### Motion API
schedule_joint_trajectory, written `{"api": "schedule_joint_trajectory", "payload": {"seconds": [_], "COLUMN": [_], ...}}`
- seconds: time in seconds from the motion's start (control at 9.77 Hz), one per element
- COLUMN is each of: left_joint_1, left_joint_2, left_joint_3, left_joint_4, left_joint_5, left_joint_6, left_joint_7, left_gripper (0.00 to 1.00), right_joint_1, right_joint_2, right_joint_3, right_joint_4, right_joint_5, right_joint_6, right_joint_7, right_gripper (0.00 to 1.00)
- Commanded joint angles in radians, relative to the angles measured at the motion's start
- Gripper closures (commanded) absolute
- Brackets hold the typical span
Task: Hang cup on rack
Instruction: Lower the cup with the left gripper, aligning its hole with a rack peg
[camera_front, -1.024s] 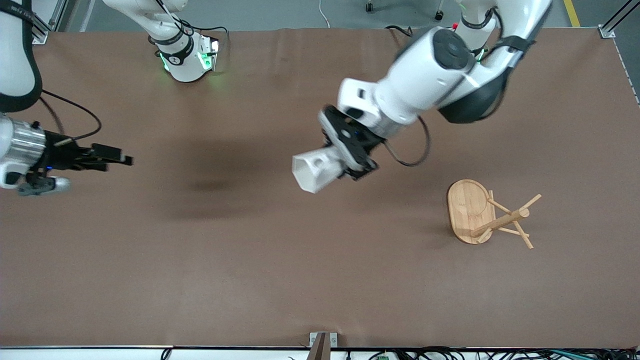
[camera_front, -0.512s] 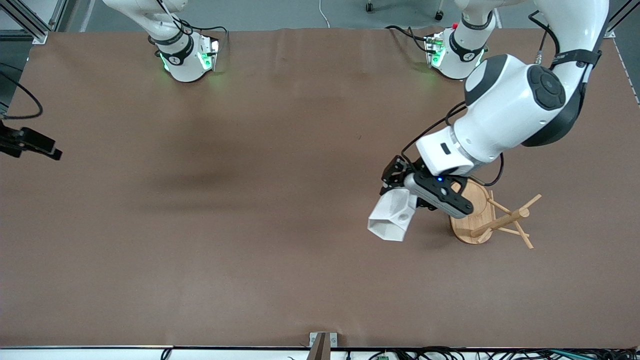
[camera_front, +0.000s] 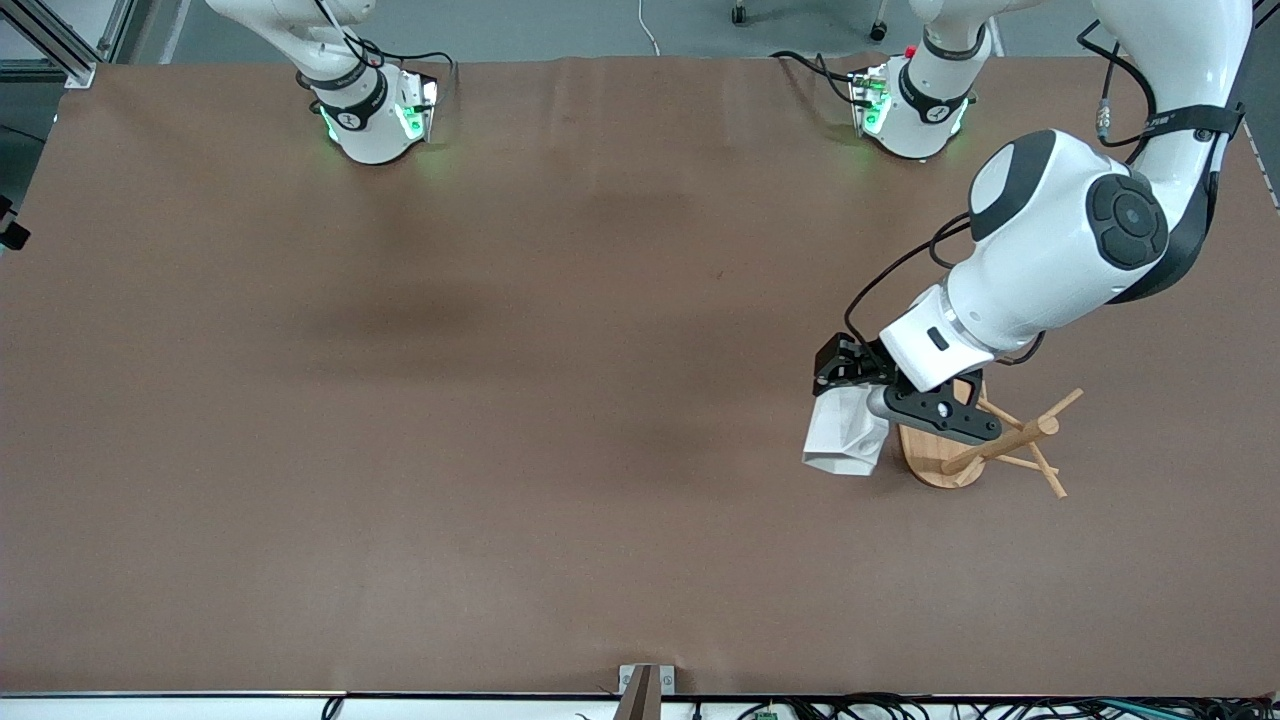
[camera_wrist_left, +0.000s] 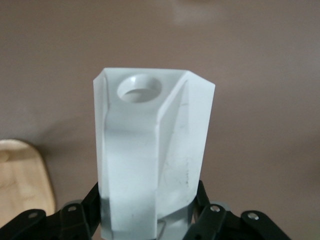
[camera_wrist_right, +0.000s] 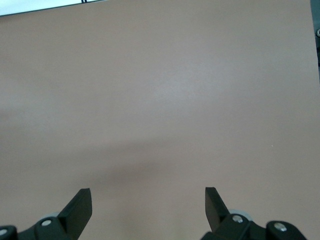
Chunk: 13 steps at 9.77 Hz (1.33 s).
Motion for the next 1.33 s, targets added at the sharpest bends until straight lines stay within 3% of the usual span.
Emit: {"api": "schedule_joint_trajectory", "payload": {"seconds": [0.0,0.31,0.51,1.23], "left_joint_1": [-0.028,-0.030,-0.027,-0.022], "left_joint_2": [-0.152,-0.257,-0.272,-0.260], "left_joint_3": [0.083,0.159,0.161,0.243], "left_joint_4": [-0.201,-0.389,-0.455,-0.448], "left_joint_5": [0.013,0.008,0.008,-0.044], "left_joint_6": [0.003,0.079,0.132,0.133], "left_joint_7": [0.022,0.193,0.227,0.329], "left_gripper": [1.00,1.00,0.99,0.99], "right_joint_1": [-0.001,0.000,0.003,0.012], "right_joint_2": [0.017,0.015,0.015,0.015], "right_joint_3": [0.005,0.007,0.012,0.010], "right_joint_4": [0.002,0.002,0.014,0.010], "right_joint_5": [-0.014,-0.013,0.001,0.003], "right_joint_6": [-0.011,-0.011,-0.014,-0.021], "right_joint_7": [0.035,0.037,0.054,0.058], "right_gripper": [0.00,0.00,0.00,0.00]}}
